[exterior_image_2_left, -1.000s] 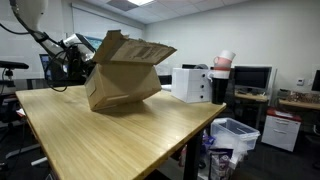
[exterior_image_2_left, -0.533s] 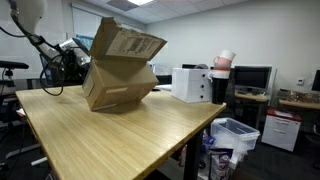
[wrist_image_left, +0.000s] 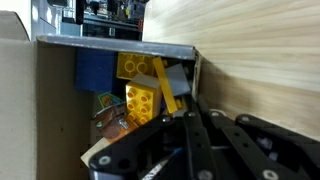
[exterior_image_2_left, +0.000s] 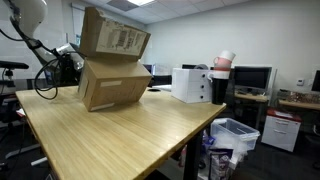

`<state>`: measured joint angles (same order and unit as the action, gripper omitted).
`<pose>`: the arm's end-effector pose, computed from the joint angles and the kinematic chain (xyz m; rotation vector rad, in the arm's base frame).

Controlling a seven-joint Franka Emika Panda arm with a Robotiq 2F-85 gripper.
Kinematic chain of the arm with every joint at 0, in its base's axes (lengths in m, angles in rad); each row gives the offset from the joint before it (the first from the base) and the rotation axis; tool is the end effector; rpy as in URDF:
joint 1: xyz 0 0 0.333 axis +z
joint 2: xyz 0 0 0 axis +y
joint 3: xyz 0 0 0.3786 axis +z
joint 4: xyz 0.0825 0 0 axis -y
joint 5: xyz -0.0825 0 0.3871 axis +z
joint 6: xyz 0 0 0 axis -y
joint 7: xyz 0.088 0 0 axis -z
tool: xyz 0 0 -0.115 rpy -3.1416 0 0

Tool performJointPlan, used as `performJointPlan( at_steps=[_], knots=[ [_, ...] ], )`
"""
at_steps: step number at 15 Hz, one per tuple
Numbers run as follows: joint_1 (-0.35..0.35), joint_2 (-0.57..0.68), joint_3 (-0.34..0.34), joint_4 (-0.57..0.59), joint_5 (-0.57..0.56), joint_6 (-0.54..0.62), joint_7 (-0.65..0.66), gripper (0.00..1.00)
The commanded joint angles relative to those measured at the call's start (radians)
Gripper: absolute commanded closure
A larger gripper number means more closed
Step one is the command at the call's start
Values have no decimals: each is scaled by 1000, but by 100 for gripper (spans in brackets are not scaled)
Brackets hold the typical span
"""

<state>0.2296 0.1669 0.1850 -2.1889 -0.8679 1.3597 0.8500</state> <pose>0.4623 0.0917 0.3720 1.9055 -0.1233 -0.2741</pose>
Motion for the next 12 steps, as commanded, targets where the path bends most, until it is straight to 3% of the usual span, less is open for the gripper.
performJointPlan(
  at_steps=[1, 12],
  knots=[
    [-3, 6, 2, 5, 27, -15, -14, 96],
    [-2, 5, 4, 5, 77, -7, -23, 95]
  ],
)
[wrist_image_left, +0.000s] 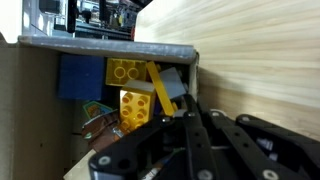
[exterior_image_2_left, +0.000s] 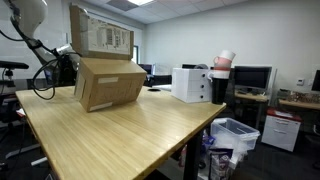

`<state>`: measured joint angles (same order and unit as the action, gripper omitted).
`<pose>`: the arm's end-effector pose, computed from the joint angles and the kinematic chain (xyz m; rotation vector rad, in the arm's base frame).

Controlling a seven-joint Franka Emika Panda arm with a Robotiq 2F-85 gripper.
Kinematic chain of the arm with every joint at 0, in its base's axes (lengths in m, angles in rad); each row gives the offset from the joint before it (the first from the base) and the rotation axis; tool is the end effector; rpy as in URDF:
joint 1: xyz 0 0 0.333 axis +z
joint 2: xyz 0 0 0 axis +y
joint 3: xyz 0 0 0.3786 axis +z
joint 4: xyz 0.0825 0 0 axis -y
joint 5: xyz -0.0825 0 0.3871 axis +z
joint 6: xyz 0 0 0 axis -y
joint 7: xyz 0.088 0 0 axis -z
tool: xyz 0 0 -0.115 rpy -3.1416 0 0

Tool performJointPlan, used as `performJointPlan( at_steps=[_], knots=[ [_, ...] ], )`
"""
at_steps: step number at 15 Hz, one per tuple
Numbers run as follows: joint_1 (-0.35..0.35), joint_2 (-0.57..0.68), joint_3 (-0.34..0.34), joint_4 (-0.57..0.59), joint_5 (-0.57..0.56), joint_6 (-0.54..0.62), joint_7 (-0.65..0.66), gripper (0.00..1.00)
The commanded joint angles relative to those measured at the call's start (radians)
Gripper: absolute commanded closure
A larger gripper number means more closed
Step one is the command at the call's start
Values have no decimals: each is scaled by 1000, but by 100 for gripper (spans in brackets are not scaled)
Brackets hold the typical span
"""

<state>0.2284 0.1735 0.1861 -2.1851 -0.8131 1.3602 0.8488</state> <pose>0.4583 0.0952 0.3664 1.9370 -0.1420 -0.3235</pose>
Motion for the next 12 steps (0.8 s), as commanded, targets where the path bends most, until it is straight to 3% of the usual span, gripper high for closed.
performJointPlan(
  at_steps=[1, 12],
  knots=[
    [-2, -2, 2, 3, 28, -6, -28, 95],
    [3, 5, 8, 15, 126, -8, -52, 93]
  ],
)
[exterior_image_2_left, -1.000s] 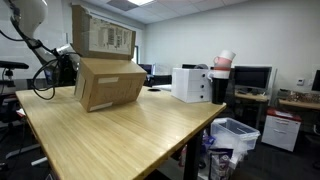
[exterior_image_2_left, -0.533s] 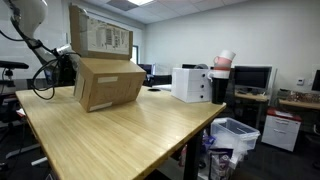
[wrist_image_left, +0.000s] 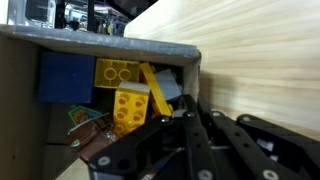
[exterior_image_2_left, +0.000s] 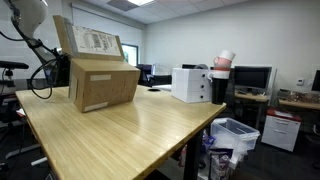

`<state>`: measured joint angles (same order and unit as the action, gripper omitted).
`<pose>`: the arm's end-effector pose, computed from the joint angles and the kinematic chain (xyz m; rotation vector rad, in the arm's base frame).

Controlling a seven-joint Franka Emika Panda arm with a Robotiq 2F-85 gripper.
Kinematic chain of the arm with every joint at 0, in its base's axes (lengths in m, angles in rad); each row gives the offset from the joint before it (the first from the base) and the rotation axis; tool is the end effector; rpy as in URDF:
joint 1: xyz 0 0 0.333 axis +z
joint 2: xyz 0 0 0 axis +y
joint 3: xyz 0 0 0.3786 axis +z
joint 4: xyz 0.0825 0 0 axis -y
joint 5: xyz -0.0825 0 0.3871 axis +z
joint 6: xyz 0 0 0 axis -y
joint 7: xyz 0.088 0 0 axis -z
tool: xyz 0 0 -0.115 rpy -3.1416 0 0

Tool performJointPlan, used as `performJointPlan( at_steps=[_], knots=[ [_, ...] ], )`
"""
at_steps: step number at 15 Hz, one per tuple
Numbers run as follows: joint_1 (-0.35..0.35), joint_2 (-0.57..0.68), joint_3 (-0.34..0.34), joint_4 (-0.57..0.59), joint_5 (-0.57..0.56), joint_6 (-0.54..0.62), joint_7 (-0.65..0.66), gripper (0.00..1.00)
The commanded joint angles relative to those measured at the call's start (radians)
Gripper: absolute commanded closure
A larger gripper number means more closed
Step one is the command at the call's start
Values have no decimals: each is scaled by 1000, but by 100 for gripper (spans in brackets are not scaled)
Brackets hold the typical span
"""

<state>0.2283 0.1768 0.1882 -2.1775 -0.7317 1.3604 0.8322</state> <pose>0.4526 0.1021 0.3622 1.9884 -0.1586 -0.3989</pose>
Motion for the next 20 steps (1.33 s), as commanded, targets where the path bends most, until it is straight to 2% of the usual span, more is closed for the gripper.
performJointPlan(
  at_steps=[1, 2, 5, 8, 15, 17, 20],
  knots=[
    [1, 2, 4, 9, 49, -7, -41, 87],
    [1, 2, 4, 11, 55, -7, -41, 65],
    [-3, 0, -1, 16, 56, -7, -52, 57],
    [-2, 0, 0, 15, 59, -8, -51, 39],
    [-4, -7, -1, 39, 66, -28, -61, 4],
    [-5, -11, -1, 50, 70, -27, -69, 0],
    [-7, -21, -3, 56, 81, -22, -81, 0]
  ],
)
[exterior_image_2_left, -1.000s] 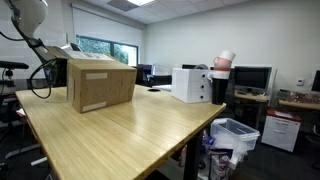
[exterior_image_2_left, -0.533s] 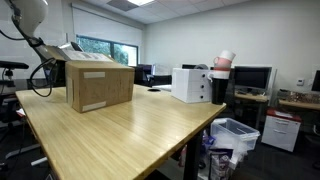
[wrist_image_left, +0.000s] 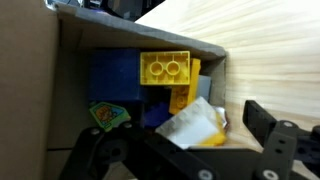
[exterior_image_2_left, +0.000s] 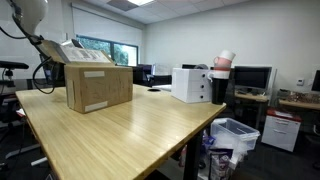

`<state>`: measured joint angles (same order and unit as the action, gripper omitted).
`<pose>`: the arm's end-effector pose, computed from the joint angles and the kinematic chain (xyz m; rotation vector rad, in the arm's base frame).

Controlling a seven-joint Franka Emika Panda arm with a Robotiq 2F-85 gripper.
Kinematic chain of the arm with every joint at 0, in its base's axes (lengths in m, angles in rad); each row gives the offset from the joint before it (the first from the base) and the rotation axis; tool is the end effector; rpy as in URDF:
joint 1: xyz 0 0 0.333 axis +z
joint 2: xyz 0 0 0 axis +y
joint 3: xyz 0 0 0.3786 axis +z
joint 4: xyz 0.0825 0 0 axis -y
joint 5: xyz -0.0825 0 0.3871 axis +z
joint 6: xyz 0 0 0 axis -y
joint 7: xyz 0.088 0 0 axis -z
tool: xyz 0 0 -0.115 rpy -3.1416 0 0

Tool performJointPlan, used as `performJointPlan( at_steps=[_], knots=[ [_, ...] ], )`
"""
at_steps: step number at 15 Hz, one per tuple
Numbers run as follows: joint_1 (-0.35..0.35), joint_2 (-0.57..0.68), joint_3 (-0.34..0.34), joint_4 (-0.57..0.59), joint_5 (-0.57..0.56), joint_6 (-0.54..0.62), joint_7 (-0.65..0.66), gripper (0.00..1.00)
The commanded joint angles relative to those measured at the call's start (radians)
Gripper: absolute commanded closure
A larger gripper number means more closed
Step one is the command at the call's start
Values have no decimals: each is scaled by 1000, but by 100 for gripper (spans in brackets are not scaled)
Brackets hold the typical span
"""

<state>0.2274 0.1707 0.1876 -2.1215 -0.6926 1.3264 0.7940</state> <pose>0.4619 0.1077 0.3822 2.0252 -0.1786 -0.4291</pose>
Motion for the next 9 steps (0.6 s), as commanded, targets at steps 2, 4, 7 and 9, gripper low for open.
performJointPlan(
  at_steps=[2, 4, 7, 9],
  knots=[
    [-8, -27, -3, 1, 59, 18, -51, 0],
    [-10, -55, 0, 1, 92, 26, -87, 0],
    [-10, -95, 1, -3, 127, 39, -137, 0],
    [-11, -135, 0, -3, 149, 45, -180, 0]
  ],
)
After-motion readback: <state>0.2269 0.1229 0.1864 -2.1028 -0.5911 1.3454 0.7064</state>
